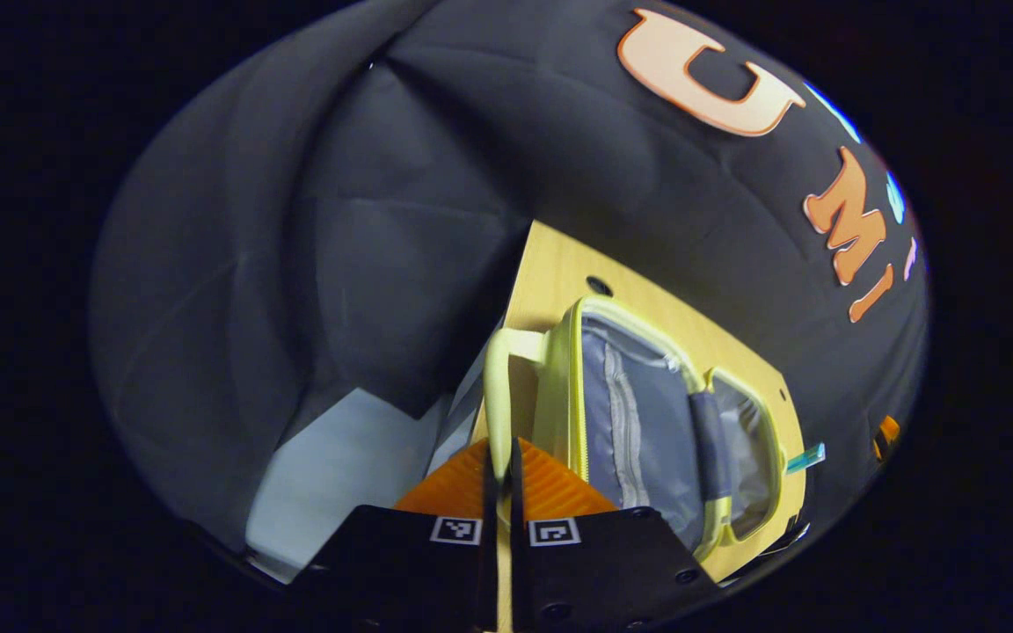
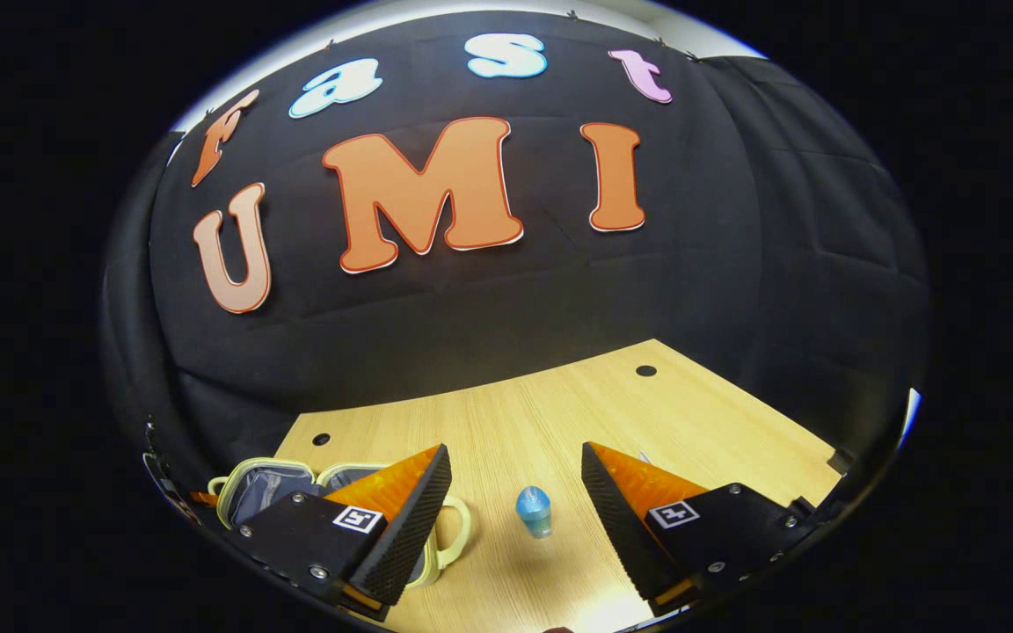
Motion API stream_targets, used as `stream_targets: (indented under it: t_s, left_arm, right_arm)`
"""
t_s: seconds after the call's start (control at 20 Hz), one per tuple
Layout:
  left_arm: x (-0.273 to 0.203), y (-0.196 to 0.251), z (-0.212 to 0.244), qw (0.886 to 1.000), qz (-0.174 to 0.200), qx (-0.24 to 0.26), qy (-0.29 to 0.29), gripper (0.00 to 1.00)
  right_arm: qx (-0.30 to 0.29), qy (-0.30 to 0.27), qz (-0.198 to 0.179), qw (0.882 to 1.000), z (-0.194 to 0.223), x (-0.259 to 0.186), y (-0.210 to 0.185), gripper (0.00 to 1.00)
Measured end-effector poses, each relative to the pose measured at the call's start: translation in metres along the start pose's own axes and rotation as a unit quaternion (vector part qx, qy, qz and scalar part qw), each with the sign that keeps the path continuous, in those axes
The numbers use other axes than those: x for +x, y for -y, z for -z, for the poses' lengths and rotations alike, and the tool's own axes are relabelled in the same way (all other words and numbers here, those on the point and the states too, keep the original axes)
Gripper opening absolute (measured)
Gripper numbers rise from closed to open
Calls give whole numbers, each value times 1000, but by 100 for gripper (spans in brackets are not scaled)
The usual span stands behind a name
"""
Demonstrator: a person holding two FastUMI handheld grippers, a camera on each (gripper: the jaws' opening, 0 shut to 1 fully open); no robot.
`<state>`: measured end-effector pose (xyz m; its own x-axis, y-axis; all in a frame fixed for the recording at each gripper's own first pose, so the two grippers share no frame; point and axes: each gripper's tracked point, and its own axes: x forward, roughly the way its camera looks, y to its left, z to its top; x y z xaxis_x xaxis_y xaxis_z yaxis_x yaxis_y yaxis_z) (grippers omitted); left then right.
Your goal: First open the suitcase, pack the skin care products into it, and then close the suitcase.
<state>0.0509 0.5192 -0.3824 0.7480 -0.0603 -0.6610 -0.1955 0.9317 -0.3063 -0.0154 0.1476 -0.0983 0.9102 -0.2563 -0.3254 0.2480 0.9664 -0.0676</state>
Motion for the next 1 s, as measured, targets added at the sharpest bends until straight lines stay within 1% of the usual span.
stream_targets:
  t_s: [0.05,0.1,0.15,0.2,0.25,0.35,0.45,0.55,0.6,0.65,0.7,0.8,0.9,1.0]
  left_arm:
    - [4,-3,4,1000,-3,1,-7,11]
    - [6,-6,5,1000,-14,1,-9,11]
    - [5,-9,4,1000,-22,3,-5,16]
    - [5,-19,1,999,-41,7,-1,17]
    - [2,-23,-3,998,-55,11,3,31]
    - [-12,-30,-16,996,-90,24,16,63]
    - [-29,-25,-31,993,-109,37,41,95]
    - [-52,-5,-50,988,-124,52,78,95]
    - [-65,14,-63,985,-121,58,106,95]
    - [-83,47,-78,983,-105,67,136,91]
    - [-96,72,-84,980,-101,74,152,95]
    - [-110,126,-87,975,-91,89,180,95]
    - [-127,190,-92,970,-68,93,212,95]
    - [-136,240,-93,964,-61,100,240,95]
  right_arm:
    - [0,-1,4,1000,1,-1,4,94]
    - [-1,-1,9,1000,2,-3,10,94]
    - [-2,-2,14,1000,4,-5,15,95]
    - [-5,-3,18,1000,5,-6,20,94]
    - [-8,-4,21,1000,5,-7,25,94]
    - [-15,-6,24,1000,7,-8,34,94]
    - [-19,-9,22,1000,7,-5,40,94]
    - [-24,-15,16,999,9,-2,45,94]
    - [-27,-17,13,999,9,1,48,94]
    - [-34,-20,9,999,9,6,53,94]
    - [-40,-22,5,999,9,10,57,94]
    - [-55,-23,-5,998,8,19,66,94]
    - [-72,-21,-13,997,8,27,75,94]
    - [-91,-18,-21,995,7,38,86,94]
